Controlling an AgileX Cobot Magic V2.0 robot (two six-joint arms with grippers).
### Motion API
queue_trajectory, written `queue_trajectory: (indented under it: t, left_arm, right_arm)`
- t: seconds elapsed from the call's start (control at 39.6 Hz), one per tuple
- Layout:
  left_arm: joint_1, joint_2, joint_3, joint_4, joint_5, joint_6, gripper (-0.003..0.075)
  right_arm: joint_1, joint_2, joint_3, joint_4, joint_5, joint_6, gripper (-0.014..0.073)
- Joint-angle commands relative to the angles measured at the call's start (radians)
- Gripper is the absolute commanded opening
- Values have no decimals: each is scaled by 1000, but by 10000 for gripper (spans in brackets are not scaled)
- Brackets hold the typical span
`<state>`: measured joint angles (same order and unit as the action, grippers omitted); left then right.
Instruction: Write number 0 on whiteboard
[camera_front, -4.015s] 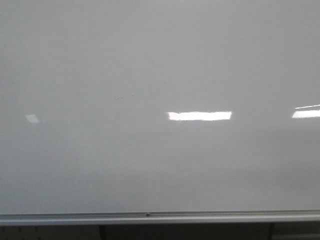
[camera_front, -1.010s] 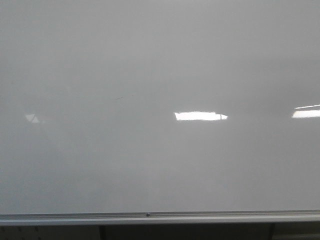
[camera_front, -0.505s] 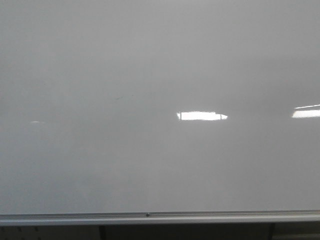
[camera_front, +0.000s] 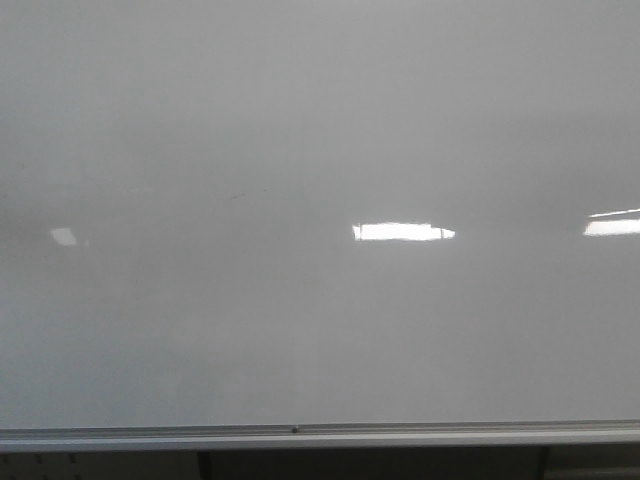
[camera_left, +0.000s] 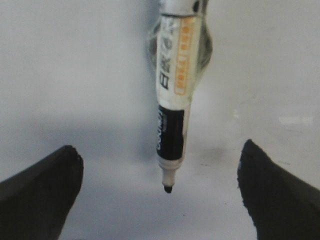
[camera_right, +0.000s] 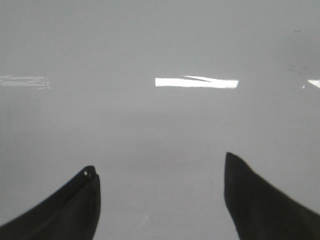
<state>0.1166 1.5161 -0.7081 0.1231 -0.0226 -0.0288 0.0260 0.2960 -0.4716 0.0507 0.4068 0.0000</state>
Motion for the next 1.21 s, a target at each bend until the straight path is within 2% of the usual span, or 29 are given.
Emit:
queue_trajectory:
  t: [0.0, 0.25, 0.38, 0.83, 1.01, 1.19]
  left_arm:
    - [3, 4, -48, 0, -82, -7, 598]
    - [3, 23, -52, 8, -147, -7, 597]
    - [3, 23, -52, 8, -164, -7, 557]
    - [3, 23, -52, 8, -123, -7, 169]
    - [1, 21, -52, 8, -111, -7, -20]
    - [-29, -5, -54, 8, -66, -7, -19]
  right_arm:
    - [-7, 18, -33, -6, -69, 0, 541]
    - [-7, 18, -33, -6, -53, 0, 541]
    - [-7, 18, -33, -6, -53, 0, 541]
    - [-7, 18, -33, -6, -53, 0, 541]
    - [-7, 18, -33, -6, -53, 0, 541]
    - [-7, 18, -33, -6, -53, 0, 541]
